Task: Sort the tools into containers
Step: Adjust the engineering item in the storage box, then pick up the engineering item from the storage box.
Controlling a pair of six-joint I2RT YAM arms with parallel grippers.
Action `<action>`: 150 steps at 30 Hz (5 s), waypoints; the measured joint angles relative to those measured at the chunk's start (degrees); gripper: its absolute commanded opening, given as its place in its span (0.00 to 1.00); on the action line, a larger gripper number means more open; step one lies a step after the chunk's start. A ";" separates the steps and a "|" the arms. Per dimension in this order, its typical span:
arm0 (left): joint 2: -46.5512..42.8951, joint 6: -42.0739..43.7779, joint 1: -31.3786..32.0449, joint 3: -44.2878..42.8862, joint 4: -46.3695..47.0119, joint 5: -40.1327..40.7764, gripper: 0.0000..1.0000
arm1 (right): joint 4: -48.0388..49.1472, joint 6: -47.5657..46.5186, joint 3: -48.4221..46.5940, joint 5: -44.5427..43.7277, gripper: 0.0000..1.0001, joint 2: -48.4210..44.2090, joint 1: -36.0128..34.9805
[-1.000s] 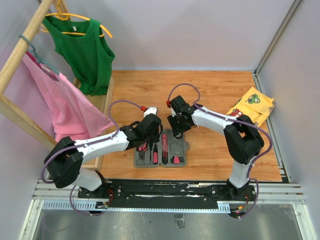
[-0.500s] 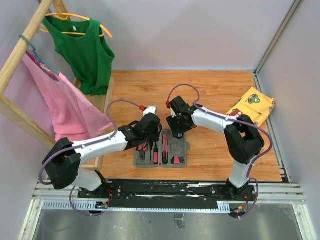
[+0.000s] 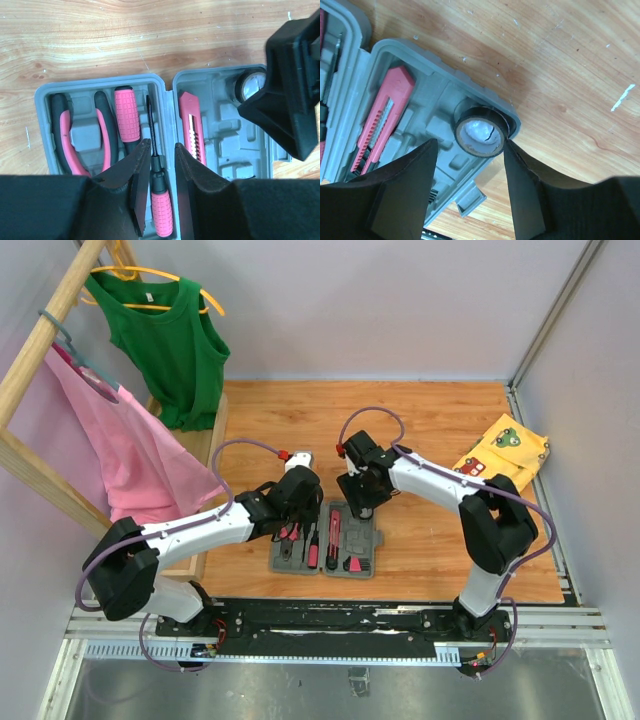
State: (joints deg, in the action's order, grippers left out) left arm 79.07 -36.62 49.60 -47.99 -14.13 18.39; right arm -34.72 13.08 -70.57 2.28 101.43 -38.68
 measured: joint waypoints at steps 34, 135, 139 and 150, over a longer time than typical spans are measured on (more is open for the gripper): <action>2.32 0.00 0.00 0.00 0.61 -0.74 0.30 | 14.43 3.78 15.39 15.06 0.57 -12.13 7.52; 20.76 0.63 -0.04 -11.47 16.65 -17.22 0.43 | 24.09 9.40 25.16 20.15 0.35 -17.90 14.86; 20.31 0.68 -0.04 -11.47 16.48 -16.90 0.40 | 23.80 9.33 25.16 19.85 0.35 -17.90 14.86; 25.20 0.61 -0.02 -11.47 15.72 -16.59 0.36 | 22.69 8.92 25.16 18.10 0.35 -19.52 14.86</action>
State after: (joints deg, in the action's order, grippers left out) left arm 104.27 -36.01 49.58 -59.46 1.58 1.80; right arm -12.03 22.00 -45.41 20.38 81.91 -23.81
